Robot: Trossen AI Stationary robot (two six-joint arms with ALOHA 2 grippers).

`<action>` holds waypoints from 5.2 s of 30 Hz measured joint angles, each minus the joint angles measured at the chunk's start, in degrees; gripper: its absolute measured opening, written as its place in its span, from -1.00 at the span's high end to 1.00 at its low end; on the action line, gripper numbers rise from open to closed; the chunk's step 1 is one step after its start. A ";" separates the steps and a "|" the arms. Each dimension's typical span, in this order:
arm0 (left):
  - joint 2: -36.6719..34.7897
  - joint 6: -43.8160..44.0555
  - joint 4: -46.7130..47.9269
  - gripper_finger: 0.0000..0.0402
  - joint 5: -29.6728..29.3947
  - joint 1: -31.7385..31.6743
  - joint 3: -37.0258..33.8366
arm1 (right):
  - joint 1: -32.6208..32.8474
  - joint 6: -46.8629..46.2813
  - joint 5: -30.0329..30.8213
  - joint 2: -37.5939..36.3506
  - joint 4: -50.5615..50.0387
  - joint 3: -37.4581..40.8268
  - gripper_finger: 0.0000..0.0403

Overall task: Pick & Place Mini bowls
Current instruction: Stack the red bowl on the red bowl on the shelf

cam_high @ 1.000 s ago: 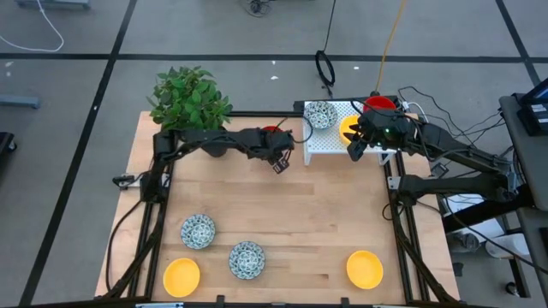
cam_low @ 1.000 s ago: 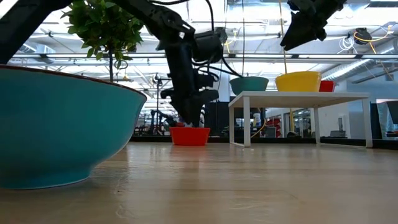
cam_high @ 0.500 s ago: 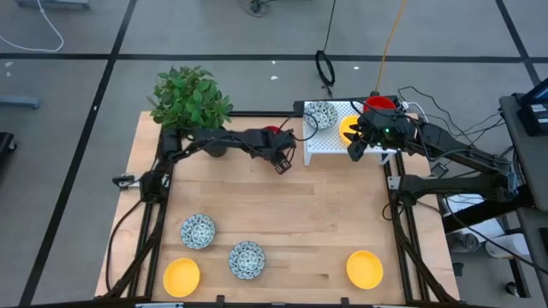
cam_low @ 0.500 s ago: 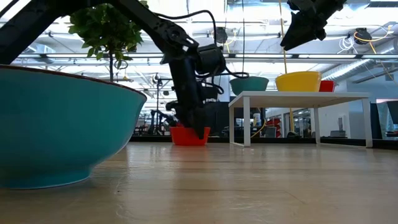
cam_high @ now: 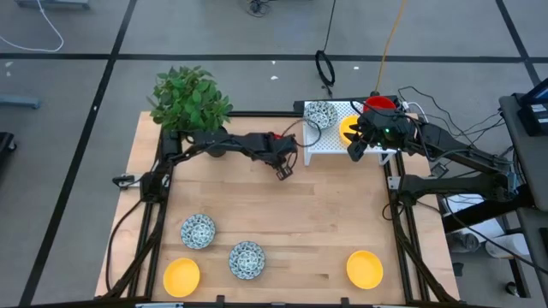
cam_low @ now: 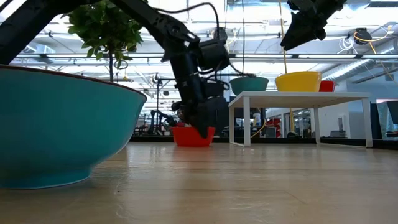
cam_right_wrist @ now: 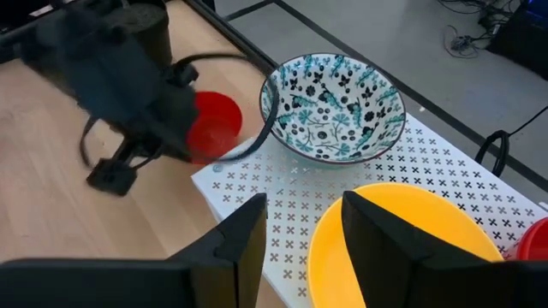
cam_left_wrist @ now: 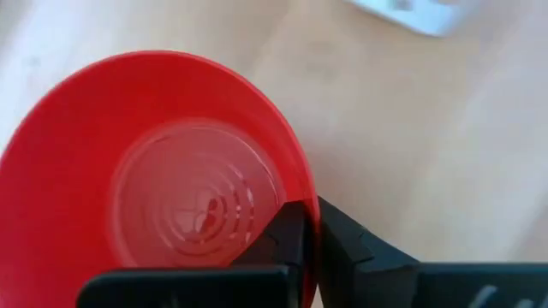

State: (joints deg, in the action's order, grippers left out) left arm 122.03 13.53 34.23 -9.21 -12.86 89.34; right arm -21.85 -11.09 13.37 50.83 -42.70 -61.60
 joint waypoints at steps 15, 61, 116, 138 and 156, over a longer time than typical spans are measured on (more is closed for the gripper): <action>-0.35 7.14 -3.47 0.97 1.18 19.62 -0.02 | 0.00 0.00 -0.07 0.02 0.51 0.00 0.31; -27.44 27.76 12.99 -0.04 -4.50 16.15 0.00 | 19.03 13.03 -22.62 14.59 40.83 26.14 0.13; -30.88 33.94 12.49 -0.04 -4.26 17.92 -0.02 | 30.34 25.19 -16.79 38.34 57.69 23.77 0.99; -30.88 26.97 12.20 -0.04 -9.35 16.37 -0.02 | 17.99 15.01 3.95 9.45 24.41 10.78 1.00; -30.88 22.13 12.44 -0.04 -9.27 14.32 0.00 | -8.72 7.36 12.24 8.94 -0.12 -5.95 1.00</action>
State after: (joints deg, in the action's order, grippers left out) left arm 91.15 35.66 46.68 -18.48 1.45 89.34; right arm -30.57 -3.73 25.60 59.77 -42.81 -67.56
